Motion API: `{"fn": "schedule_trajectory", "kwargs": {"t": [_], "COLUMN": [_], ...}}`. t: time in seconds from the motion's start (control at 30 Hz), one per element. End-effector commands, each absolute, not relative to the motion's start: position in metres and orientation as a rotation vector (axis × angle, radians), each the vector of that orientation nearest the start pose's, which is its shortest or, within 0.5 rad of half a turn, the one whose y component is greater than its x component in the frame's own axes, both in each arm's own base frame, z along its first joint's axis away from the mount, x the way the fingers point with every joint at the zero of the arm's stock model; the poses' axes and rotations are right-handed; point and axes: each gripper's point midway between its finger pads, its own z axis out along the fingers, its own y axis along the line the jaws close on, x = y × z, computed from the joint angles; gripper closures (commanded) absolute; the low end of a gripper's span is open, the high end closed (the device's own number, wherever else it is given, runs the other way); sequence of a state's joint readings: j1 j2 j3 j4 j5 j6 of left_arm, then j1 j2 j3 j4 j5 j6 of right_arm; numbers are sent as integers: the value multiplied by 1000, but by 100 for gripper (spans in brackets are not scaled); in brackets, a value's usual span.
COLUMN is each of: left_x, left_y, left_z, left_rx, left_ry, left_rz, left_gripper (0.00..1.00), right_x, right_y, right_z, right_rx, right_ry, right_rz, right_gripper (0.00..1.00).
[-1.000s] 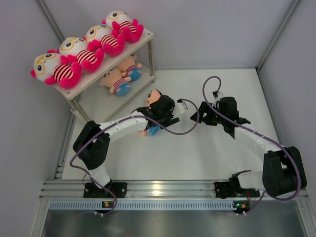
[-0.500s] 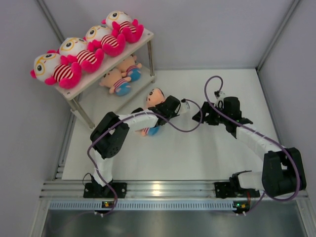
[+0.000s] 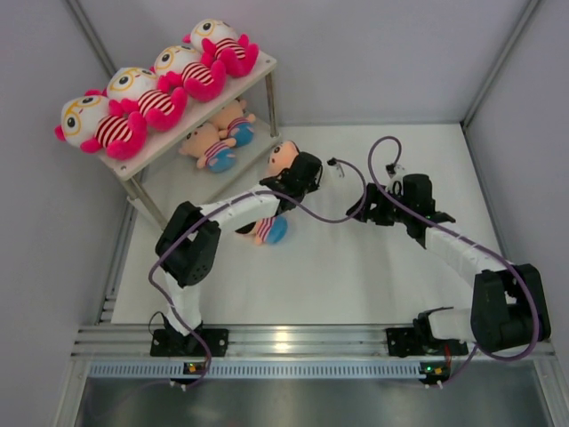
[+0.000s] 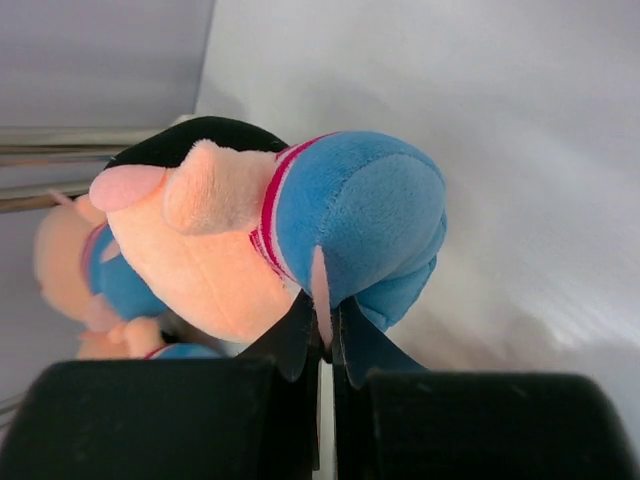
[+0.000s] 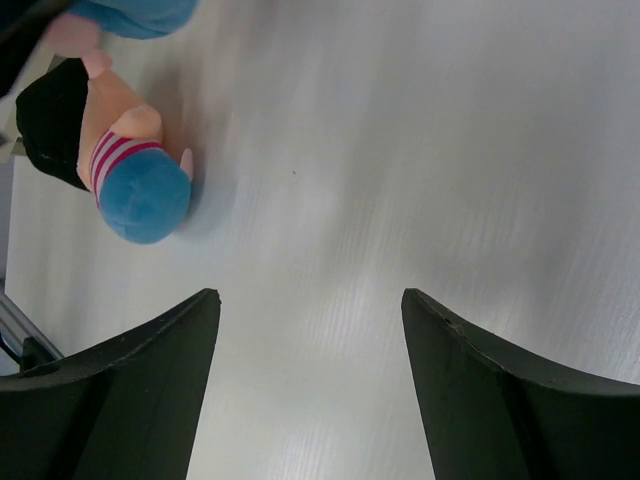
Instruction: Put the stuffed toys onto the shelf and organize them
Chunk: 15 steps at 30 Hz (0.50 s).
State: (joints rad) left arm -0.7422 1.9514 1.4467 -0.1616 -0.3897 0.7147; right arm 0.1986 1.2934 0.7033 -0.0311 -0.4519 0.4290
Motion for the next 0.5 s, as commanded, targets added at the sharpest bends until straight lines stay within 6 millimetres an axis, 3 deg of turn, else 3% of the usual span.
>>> {"fn": "schedule_trajectory", "kwargs": {"t": [0.0,0.03,0.07,0.1,0.17,0.2,0.37,0.47], "left_x": [424,410,401,390,375,370,340,333], "left_y": [-274,-264,-258,-246,-224,-207,-147,-122], "left_z": [255,245,249,270,264,279,267,257], "left_rx": [1210,1264,1294,1279,1366,1342,1460,1471], "left_ry": [1627,1659,1650,1621,1618,1612,1725,1827], "left_rz": [346,347,351,362,447,524,751,848], "left_gripper": [100,100,100,100,100,100,100,100], "right_x": [334,334,333,332,332,332,330,329], "right_y": [158,158,158,158,160,160,163,162], "right_z": [152,155,157,157,160,161,164,167], "right_rx": [-41,-46,-46,-51,-57,-56,-56,-58], "right_ry": [2138,2127,2124,2121,2114,2110,2096,2086], "right_rz": [851,852,855,856,865,871,897,894], "right_gripper": [26,26,26,26,26,26,26,26]}}
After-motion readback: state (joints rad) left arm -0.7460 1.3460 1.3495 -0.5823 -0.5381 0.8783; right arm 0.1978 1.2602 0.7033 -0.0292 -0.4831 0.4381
